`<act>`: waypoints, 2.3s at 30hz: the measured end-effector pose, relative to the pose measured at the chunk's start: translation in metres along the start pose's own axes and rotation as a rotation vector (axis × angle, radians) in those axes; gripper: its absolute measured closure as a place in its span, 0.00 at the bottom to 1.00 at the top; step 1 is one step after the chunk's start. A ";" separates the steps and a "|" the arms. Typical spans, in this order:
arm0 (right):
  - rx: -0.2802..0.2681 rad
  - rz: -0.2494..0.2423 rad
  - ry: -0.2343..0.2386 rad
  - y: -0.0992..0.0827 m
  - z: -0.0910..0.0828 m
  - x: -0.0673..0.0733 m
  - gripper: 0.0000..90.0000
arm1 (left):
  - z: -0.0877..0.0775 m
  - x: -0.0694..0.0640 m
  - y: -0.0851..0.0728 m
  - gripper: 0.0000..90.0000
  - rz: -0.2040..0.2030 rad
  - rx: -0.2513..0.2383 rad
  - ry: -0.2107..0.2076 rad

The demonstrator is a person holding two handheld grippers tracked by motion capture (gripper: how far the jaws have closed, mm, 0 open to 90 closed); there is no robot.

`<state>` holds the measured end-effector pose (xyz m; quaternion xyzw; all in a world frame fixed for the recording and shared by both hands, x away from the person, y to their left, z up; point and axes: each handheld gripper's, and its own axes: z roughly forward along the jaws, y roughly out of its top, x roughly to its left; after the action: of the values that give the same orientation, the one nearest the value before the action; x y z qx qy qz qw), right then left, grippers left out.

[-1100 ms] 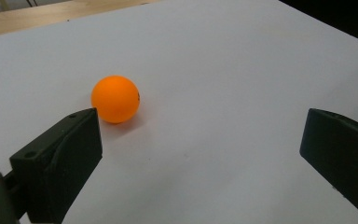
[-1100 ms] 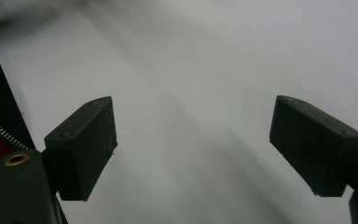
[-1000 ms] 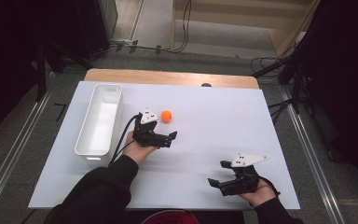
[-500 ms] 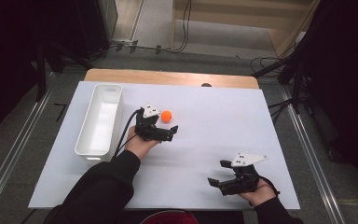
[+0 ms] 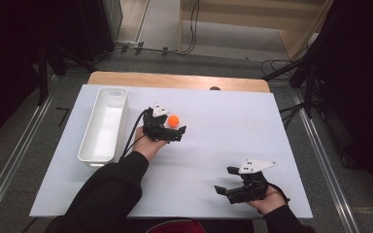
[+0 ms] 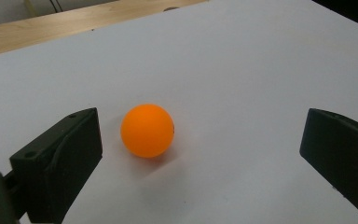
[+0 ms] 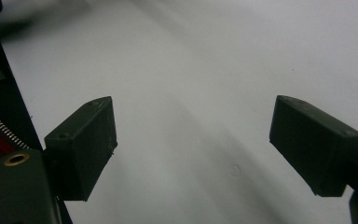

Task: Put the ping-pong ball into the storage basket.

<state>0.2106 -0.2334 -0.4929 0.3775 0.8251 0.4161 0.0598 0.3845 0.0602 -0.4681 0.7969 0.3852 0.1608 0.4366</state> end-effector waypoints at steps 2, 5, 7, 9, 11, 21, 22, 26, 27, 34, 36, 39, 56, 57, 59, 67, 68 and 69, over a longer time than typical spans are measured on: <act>0.001 -0.001 -0.002 0.000 0.000 0.000 0.15 | 0.002 0.001 0.002 0.00 0.005 0.007 0.001; -0.001 0.000 -0.003 -0.001 -0.001 0.001 0.15 | 0.006 0.002 0.004 0.00 0.003 0.000 0.011; 0.000 -0.002 -0.001 -0.001 -0.001 0.001 0.15 | 0.010 0.003 0.004 0.00 -0.001 0.009 0.006; -0.001 -0.005 -0.001 -0.002 -0.001 0.001 0.15 | 0.012 0.003 0.005 0.00 -0.008 0.023 0.002; 0.001 -0.005 -0.001 -0.002 -0.001 0.002 0.15 | 0.015 0.003 0.008 0.00 -0.004 0.029 -0.005; 0.002 0.002 -0.007 -0.004 -0.003 0.003 0.15 | 0.027 0.006 0.015 0.00 0.002 0.021 0.007; 0.002 0.002 -0.007 -0.004 -0.003 0.003 0.15 | 0.028 0.007 0.016 0.00 0.000 0.023 0.011; 0.003 0.003 -0.008 -0.005 -0.003 0.003 0.15 | 0.031 0.008 0.018 0.00 0.001 0.015 0.019; 0.003 0.002 -0.009 -0.005 -0.003 0.003 0.15 | 0.031 0.008 0.018 0.00 0.002 0.011 0.020; 0.000 0.003 -0.014 -0.006 -0.005 0.003 0.15 | 0.038 0.010 0.022 0.00 0.008 0.015 0.029; 0.001 0.001 -0.013 -0.006 -0.004 0.002 0.15 | 0.039 0.011 0.024 0.00 0.007 0.012 0.032; 0.001 0.006 -0.012 -0.006 -0.005 0.002 0.15 | 0.039 0.012 0.025 0.00 0.008 0.010 0.030; -0.002 0.005 -0.012 -0.006 -0.005 0.003 0.15 | 0.045 0.016 0.015 0.00 -0.021 0.032 0.031; -0.002 0.005 -0.013 -0.006 -0.005 0.003 0.15 | 0.046 0.016 0.014 0.00 -0.020 0.033 0.035; -0.002 0.006 -0.012 -0.006 -0.006 0.003 0.15 | 0.046 0.017 0.012 0.00 -0.026 0.036 0.034; 0.002 0.008 -0.008 -0.006 -0.005 0.004 0.15 | 0.049 0.019 0.006 0.00 -0.032 0.044 0.035; 0.002 0.008 -0.008 -0.006 -0.005 0.004 0.15 | 0.049 0.020 0.006 0.00 -0.027 0.053 0.037; 0.002 0.008 -0.009 -0.006 -0.005 0.004 0.15 | 0.050 0.020 0.005 0.00 -0.028 0.051 0.038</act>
<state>0.2022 -0.2364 -0.4936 0.3827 0.8238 0.4137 0.0613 0.4293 0.0449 -0.4939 0.7992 0.4085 0.1599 0.4110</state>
